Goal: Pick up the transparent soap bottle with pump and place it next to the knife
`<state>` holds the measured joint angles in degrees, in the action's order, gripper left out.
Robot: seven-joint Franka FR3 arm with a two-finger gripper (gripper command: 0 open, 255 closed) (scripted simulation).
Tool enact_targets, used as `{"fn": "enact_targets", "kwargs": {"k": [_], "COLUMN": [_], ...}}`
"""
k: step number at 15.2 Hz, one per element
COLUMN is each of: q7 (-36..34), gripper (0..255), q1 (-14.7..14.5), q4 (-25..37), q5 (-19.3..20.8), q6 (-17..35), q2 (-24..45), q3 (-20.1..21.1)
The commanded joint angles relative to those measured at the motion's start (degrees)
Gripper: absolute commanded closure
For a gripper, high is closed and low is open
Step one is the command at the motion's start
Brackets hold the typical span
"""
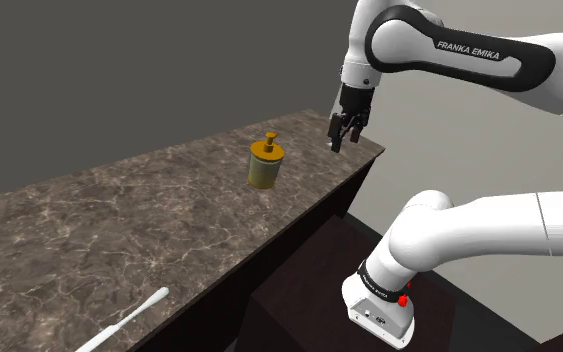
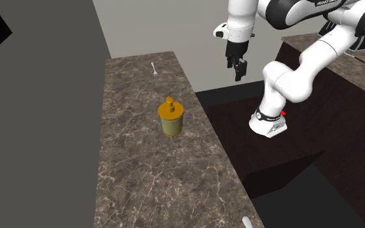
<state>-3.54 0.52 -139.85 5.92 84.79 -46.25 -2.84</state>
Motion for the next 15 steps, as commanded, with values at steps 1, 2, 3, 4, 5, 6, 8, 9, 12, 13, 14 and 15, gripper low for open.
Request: {"fn": "enact_targets", "kwargs": {"k": [1,2,3,4,5,6,8,9,12,13,14,15], "q7": [0.00,0.54,1.08,1.63,2.19,2.75,3.90,4.49,6.34,6.98,7.63,8.29], "gripper": [0,0,0,0,0,0,0,0,0,0,0,0], "q1": [0.00,-0.07,-0.15,-0.24,-0.33,-0.44,-0.66,-0.77,-1.08,-1.18,-1.27,-1.35], "q4": [0.00,0.60,1.28,2.05,2.89,3.81,5.87,7.02,10.89,12.32,13.83,15.40], "q5": [0.00,0.22,0.40,0.55,0.66,0.74,0.78,0.75,0.39,0.20,-0.03,-0.29], "q6": [0.00,1.60,3.15,4.65,6.08,7.45,9.99,11.16,14.24,15.12,15.93,16.66], "q2": [0.00,2.17,4.37,6.59,8.82,11.08,15.62,17.90,24.78,27.08,29.38,31.68], "q3": [0.00,-0.47,-0.94,-1.39,-1.83,-2.25,-3.06,-3.44,-4.45,-4.76,-5.04,-5.30]}}
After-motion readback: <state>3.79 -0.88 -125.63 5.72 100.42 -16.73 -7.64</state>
